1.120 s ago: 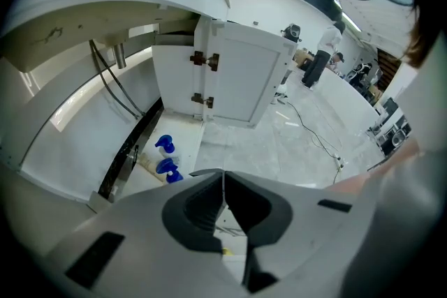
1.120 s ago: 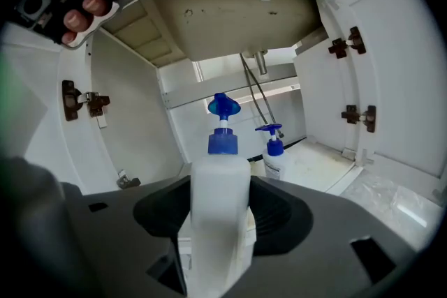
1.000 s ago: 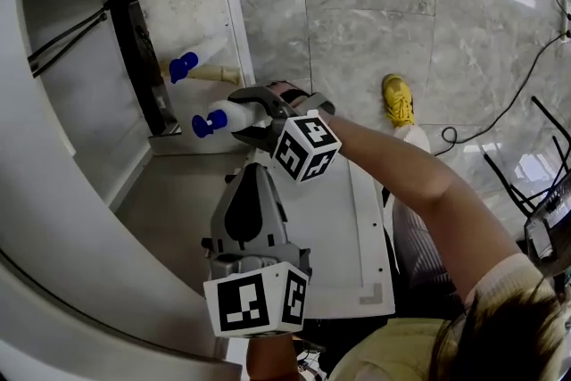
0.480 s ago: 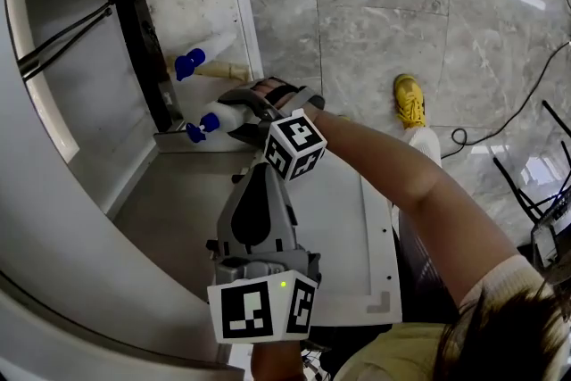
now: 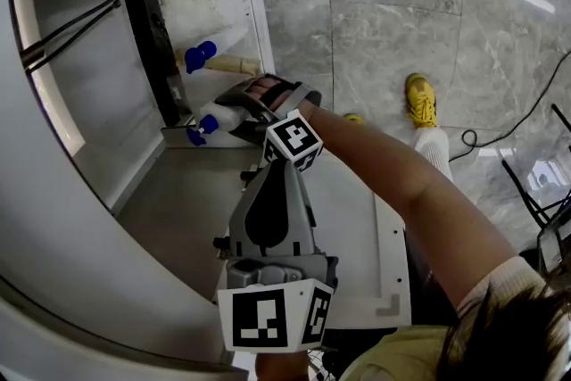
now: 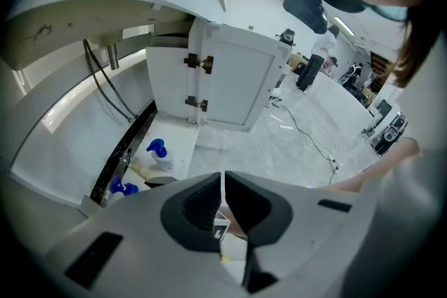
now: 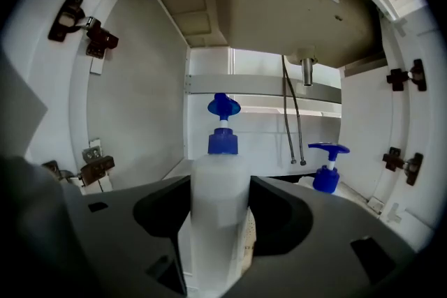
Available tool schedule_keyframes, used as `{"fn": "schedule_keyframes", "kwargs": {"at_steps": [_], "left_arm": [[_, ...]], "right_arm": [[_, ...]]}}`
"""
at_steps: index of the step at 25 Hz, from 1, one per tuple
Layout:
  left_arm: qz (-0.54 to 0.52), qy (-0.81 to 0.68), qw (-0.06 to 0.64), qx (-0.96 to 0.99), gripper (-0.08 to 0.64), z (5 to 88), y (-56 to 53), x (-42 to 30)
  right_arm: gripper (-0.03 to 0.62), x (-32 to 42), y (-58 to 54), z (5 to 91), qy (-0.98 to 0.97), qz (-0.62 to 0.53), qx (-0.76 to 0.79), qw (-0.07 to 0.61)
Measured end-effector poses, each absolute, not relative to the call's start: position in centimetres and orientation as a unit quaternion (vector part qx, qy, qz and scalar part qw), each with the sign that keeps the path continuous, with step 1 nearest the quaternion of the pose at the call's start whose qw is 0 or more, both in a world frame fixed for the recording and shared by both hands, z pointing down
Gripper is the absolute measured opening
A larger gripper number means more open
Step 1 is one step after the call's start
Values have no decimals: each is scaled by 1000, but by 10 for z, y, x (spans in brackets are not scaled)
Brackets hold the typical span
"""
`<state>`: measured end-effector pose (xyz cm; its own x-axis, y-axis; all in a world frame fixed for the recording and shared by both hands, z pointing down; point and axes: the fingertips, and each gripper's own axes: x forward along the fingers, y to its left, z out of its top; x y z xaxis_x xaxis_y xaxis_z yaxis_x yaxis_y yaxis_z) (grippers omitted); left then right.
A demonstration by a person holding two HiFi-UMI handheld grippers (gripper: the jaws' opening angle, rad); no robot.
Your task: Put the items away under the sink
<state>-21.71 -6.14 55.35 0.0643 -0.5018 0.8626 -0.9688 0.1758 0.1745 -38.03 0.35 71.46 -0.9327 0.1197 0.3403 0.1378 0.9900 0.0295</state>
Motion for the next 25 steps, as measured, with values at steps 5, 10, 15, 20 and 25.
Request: {"fn": "schedule_keyframes", "kwargs": {"at_steps": [5,10,15,20,25], "left_arm": [[257,-625,444,589,43,553,-63,-215],[251,-622,442,595,43,552,-65,-212],[246,-623,447,593,43,553,-65,-213],[243,-626,448,590,43,553,-67,-215],[240,-629,446,589,43,552,-68,-217]], "right_arm": [[258,-390,5,719,-983,-41,-65,170],[258,-397,5,720,-984,-44,-61,161],[258,-397,10,721,-984,-57,-65,154],[258,-388,9,722,-982,-71,-74,159],[258,-374,7,734,-979,-80,-70,175]]}}
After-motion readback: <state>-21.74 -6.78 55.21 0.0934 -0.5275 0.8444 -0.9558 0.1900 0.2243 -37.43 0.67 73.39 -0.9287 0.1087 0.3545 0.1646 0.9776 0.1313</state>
